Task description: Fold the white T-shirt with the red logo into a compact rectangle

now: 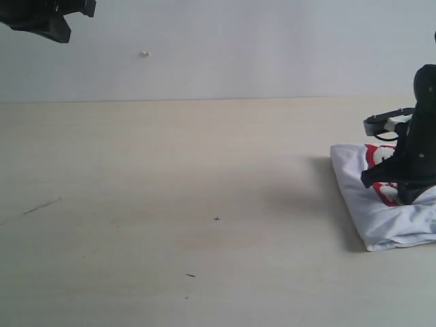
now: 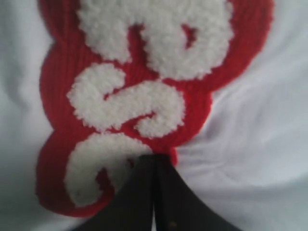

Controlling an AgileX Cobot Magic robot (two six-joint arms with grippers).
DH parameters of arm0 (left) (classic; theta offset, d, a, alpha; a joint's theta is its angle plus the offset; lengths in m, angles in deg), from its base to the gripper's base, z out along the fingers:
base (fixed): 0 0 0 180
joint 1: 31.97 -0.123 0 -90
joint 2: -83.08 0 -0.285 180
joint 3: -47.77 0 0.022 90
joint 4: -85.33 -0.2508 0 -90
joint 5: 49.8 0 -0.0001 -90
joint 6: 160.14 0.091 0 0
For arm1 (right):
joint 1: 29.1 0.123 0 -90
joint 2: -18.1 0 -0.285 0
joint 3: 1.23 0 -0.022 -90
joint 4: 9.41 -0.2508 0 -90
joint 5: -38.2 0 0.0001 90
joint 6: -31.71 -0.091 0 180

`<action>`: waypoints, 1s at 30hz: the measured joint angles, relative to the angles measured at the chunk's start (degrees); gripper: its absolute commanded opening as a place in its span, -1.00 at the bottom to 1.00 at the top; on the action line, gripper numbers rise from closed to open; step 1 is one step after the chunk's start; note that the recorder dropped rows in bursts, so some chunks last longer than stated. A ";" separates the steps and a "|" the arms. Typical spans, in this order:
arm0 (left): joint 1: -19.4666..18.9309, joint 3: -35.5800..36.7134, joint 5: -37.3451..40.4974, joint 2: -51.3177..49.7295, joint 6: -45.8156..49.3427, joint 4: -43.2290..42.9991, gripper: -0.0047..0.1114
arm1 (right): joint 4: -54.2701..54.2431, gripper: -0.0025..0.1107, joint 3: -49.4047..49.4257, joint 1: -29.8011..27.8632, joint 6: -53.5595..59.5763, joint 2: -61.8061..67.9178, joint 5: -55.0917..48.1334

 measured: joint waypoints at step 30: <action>0.00 4.24 -2.52 5.87 0.10 0.00 -0.92 | -27.09 -0.96 -7.98 33.83 1.44 5.88 10.38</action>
